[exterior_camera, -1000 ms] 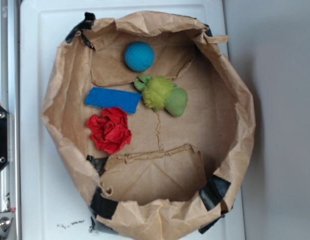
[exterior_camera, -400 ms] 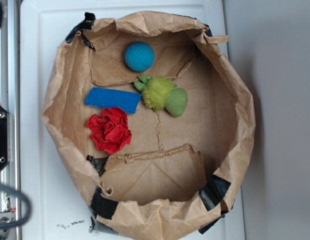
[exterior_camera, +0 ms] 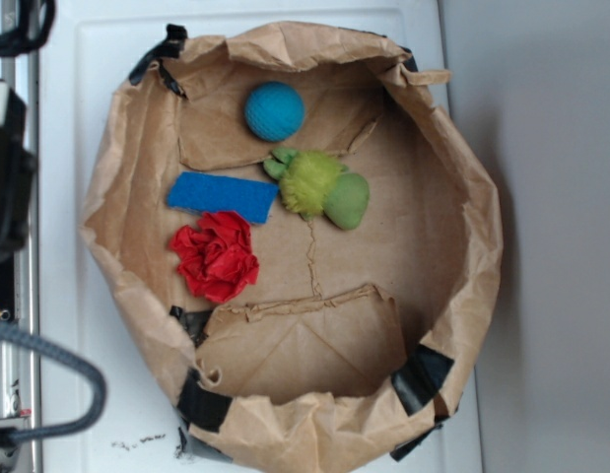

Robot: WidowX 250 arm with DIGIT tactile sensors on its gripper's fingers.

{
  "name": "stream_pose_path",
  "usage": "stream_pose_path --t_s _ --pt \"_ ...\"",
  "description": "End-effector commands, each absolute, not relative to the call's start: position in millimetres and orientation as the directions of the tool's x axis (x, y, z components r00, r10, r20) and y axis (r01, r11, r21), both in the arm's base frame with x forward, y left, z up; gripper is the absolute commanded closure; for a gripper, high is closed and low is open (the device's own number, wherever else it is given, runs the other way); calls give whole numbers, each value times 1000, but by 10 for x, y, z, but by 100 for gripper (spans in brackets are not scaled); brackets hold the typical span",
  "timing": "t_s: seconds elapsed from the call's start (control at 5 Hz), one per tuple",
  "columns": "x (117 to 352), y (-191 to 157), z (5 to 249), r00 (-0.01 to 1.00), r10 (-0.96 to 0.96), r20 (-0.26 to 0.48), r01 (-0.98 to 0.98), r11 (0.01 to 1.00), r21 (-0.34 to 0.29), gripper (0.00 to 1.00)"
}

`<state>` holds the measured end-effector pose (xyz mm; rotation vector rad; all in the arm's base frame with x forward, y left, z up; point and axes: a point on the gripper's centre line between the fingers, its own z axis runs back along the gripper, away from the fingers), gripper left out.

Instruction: Grab the green animal.

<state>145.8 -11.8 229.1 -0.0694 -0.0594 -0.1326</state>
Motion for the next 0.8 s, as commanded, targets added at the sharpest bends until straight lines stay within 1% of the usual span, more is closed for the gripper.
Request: stream_pose_path --t_s 0.0,0.2,0.4,0.6 --pt "1990 -22 1890 982 -94 166 100 995 -23 0" --pt "2376 77 1480 979 -67 194 67 998 11 0" --pt "2564 166 1255 975 -63 215 53 997 56 0" --pt "2675 277 1130 966 -92 242 71 993 91 0"
